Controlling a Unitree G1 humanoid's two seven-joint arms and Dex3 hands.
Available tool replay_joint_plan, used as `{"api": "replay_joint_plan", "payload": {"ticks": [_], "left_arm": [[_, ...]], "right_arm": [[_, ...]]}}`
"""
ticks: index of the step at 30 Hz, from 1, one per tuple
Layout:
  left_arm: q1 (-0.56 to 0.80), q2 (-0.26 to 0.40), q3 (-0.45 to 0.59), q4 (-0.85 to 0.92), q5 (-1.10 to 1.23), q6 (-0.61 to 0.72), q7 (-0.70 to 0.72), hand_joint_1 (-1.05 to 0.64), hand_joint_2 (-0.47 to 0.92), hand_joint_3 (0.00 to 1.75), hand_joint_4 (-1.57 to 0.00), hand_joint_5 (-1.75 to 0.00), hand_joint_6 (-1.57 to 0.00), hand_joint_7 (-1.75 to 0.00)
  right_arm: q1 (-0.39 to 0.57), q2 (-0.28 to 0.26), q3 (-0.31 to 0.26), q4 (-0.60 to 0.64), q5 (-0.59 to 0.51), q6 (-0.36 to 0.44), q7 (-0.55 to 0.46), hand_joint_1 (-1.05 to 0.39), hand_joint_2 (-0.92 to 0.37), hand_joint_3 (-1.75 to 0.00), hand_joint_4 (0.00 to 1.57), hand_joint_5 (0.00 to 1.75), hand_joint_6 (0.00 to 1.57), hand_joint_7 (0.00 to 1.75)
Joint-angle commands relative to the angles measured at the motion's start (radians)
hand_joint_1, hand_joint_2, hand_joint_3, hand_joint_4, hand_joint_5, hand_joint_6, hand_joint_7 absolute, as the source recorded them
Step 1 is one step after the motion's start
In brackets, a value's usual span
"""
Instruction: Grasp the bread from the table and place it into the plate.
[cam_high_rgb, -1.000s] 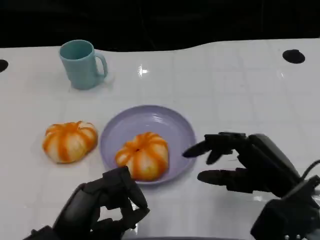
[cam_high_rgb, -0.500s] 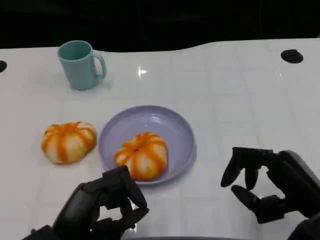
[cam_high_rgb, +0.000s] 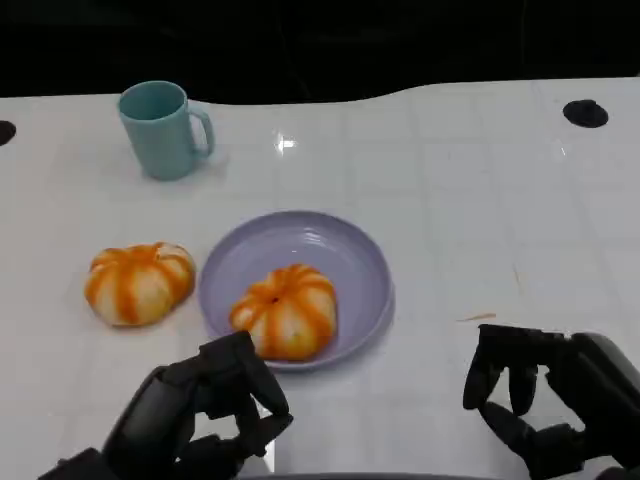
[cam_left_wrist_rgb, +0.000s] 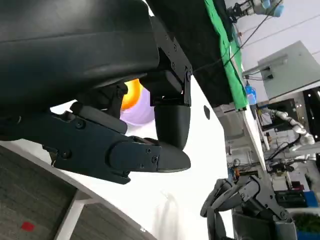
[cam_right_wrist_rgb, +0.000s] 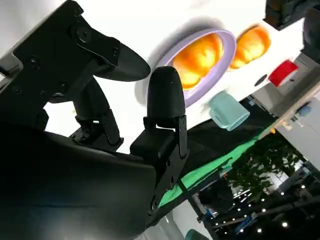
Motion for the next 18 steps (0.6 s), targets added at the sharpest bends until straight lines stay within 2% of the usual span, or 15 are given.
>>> {"api": "replay_joint_plan", "payload": {"ticks": [1, 10, 18], "left_arm": [[0.000, 0.014, 0.008, 0.011, -0.011, -0.015, -0.005, -0.52, 0.92, 0.30, -0.70, -1.75, -0.61, -1.54], [0.004, 0.017, 0.013, 0.024, -0.013, -0.022, -0.004, -0.51, 0.92, 0.30, -0.70, -1.75, -0.61, -1.54], [-0.005, 0.021, 0.018, 0.060, -0.012, -0.080, -0.007, -0.51, 0.92, 0.30, -0.70, -1.75, -0.61, -1.54]], "right_arm": [[0.005, 0.003, -0.008, 0.012, -0.019, 0.000, -0.034, -0.04, -0.31, -1.24, 0.82, 1.75, 0.67, 1.54], [-0.001, 0.001, 0.002, 0.055, -0.051, -0.019, -0.068, -0.03, -0.31, -1.23, 0.82, 1.75, 0.67, 1.56], [-0.004, 0.004, 0.009, 0.051, -0.066, -0.004, -0.074, -0.02, -0.29, -1.22, 0.84, 1.75, 0.67, 1.57]]}}
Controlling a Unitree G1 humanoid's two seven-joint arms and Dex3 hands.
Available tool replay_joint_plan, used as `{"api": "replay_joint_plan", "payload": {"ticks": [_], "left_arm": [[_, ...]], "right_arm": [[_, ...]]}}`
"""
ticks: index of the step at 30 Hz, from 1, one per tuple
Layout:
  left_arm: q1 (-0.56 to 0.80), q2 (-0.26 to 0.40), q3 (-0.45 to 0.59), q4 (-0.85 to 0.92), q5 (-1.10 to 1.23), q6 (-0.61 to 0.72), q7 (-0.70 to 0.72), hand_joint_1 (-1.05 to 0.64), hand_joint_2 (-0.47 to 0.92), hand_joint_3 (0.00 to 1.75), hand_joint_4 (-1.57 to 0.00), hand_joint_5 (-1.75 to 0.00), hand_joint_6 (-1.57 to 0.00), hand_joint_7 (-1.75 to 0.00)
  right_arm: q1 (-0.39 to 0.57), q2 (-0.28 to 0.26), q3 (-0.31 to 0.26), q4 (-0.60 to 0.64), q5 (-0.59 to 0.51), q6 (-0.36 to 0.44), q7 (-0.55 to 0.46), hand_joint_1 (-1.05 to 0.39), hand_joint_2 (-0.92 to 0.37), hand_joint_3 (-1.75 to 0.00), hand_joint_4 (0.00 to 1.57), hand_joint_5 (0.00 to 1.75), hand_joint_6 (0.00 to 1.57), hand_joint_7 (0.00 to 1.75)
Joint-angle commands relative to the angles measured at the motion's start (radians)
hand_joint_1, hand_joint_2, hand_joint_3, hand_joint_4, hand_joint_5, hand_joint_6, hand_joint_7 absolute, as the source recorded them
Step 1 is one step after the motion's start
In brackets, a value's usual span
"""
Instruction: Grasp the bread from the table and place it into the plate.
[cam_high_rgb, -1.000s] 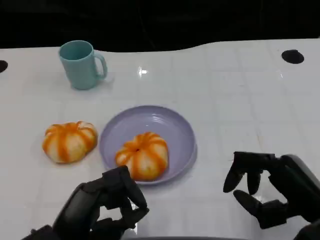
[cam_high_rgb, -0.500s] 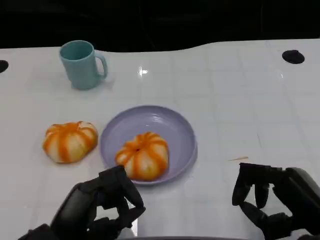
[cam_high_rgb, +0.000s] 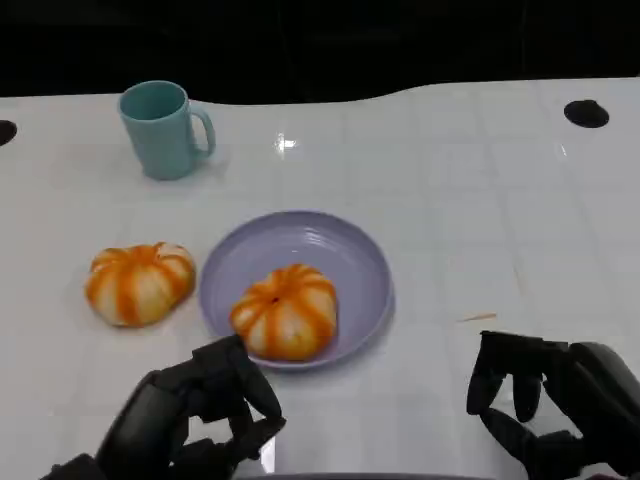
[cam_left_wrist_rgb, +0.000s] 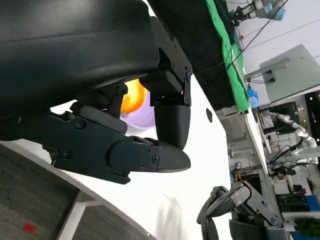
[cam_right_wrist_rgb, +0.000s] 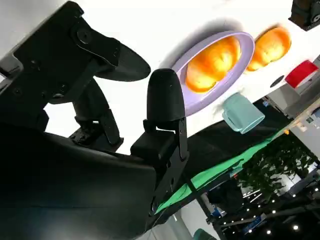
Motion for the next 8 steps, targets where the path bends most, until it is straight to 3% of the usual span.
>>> {"api": "replay_joint_plan", "payload": {"ticks": [1, 8], "left_arm": [[-0.006, 0.016, 0.009, 0.020, -0.005, -0.041, -0.006, -0.51, 0.92, 0.30, -0.70, -1.75, -0.62, -1.54], [0.000, 0.021, 0.007, 0.004, -0.008, -0.019, -0.004, -0.52, 0.92, 0.31, -0.69, -1.75, -0.62, -1.55]], "right_arm": [[-0.005, -0.003, 0.001, 0.004, -0.004, 0.000, -0.012, -0.02, -0.29, -1.22, 0.85, 1.75, 0.67, 1.57], [-0.003, -0.006, 0.007, -0.007, -0.014, 0.013, -0.009, -0.07, -0.30, -1.23, 0.85, 1.75, 0.67, 1.58]]}}
